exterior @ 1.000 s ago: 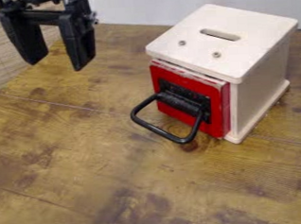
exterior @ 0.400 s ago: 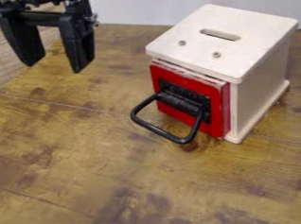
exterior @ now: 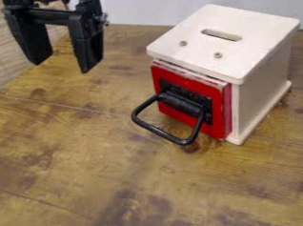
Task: Close the drawer
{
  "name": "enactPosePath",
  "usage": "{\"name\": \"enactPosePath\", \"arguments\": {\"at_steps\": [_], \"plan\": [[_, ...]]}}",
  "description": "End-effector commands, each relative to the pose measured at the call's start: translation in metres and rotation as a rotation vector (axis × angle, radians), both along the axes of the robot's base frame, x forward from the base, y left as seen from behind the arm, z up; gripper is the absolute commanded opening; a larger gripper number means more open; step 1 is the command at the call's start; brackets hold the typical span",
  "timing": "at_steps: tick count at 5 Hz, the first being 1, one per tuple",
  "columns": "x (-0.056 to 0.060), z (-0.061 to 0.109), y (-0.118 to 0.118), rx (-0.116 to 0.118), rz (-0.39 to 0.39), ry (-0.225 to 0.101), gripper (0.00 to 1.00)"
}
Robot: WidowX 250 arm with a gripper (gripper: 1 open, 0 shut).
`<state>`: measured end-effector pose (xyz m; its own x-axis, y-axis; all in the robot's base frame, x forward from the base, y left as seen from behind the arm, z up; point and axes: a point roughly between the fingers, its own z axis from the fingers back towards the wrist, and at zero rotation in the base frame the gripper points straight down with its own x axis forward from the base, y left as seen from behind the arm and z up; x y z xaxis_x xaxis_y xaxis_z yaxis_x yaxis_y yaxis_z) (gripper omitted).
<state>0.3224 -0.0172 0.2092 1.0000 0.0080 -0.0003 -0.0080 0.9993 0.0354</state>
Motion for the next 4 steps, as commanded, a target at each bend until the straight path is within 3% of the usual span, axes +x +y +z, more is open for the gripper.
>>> {"name": "enactPosePath", "arguments": {"at_steps": [1,4], "plan": [[-0.002,0.015,0.004,-0.022,-0.001,-0.065,1.00],[-0.007,0.019,0.014,-0.032,-0.006,-0.096,1.00]]}}
